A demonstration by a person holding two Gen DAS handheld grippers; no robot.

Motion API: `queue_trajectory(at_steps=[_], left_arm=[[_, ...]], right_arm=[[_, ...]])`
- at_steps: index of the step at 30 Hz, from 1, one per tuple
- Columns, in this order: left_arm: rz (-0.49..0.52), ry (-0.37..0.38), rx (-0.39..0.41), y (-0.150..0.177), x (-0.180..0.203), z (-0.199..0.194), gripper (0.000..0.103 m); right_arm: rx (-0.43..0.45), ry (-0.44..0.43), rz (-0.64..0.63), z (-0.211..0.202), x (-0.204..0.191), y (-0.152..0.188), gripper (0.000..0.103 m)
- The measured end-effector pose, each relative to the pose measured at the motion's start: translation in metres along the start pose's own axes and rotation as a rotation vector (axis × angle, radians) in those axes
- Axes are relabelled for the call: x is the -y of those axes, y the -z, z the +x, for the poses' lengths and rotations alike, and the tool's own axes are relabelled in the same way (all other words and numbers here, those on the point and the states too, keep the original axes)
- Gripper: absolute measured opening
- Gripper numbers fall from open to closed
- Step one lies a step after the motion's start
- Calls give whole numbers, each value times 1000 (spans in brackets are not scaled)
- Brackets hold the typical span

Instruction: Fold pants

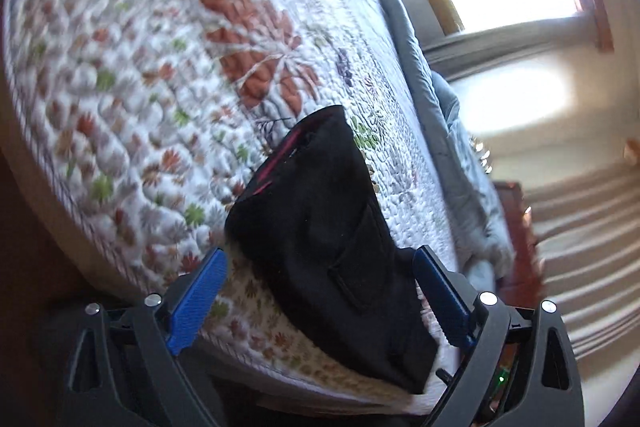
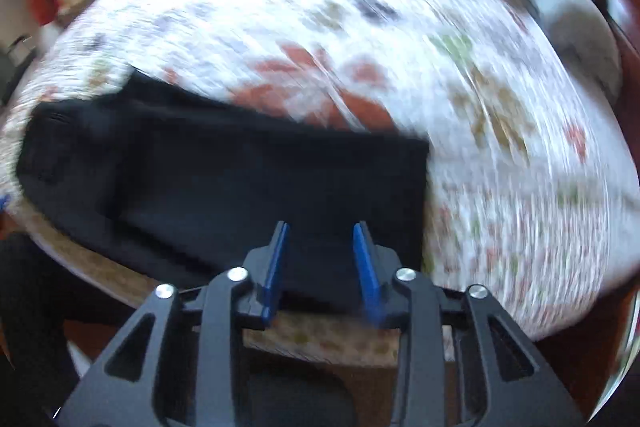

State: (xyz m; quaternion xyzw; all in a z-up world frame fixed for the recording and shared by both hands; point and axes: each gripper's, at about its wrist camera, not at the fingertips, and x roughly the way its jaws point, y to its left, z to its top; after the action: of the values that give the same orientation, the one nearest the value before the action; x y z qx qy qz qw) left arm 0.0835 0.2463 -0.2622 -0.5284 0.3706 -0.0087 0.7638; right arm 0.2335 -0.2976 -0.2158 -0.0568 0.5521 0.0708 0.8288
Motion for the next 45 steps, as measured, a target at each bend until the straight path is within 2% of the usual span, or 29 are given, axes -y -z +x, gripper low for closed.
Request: queue_trajectory(at_steps=[1,3,4,6,8,13,16,17,22,26,30,33,35,38,42,44,45], left_arm=[[-15,9,-4,-1,-2,2,95],[-31,19,-10,-2,-5,8,95],[-37,25,-18,-1,-6,12,95],[-52,37,-26,1,-9,20,95],[-82,47,-28,3,-13,28,95],[-158,61,-21,4,-29,43,95],[-182,76,-10,5,-34,48,96],[-180,78,-10,5,-34,50,97],[-194,93,-3,5,-35,60,97],[-197,111,-26,2,-28,74,97],[-186,128,-34,2,-31,78,96],[-195,149,-30,3,-36,76,96],[-193,144,-27,3,-36,75,94],[-182,139,-25,6,-36,72,92],[-202,157,-27,9,-47,64,82],[-201,142,-23,9,-50,64,77],[-193,121,-22,9,-49,64,67]], right_arm=[[4,-44,-37,-8,-8,-13,48],[-4,-198,-146,-18,-43,-55,58],[-22,-269,-190,-20,-60,-70,67],[-92,-445,-298,-14,-109,-111,72],[-170,-549,-424,-1,-164,-146,78],[-324,-685,-660,30,-294,-201,86],[-445,-728,-757,70,-357,-225,88],[-517,-747,-794,90,-382,-230,88],[-670,-730,-915,138,-451,-229,88],[-763,-771,-987,167,-489,-217,88],[-849,-790,-1056,182,-507,-198,88],[-874,-784,-1105,185,-509,-188,80],[-888,-784,-1077,190,-507,-192,69],[-895,-793,-1055,191,-504,-198,68],[-899,-784,-1076,191,-507,-193,72],[-907,-787,-1077,193,-510,-190,69],[-908,-786,-1077,194,-509,-191,66]])
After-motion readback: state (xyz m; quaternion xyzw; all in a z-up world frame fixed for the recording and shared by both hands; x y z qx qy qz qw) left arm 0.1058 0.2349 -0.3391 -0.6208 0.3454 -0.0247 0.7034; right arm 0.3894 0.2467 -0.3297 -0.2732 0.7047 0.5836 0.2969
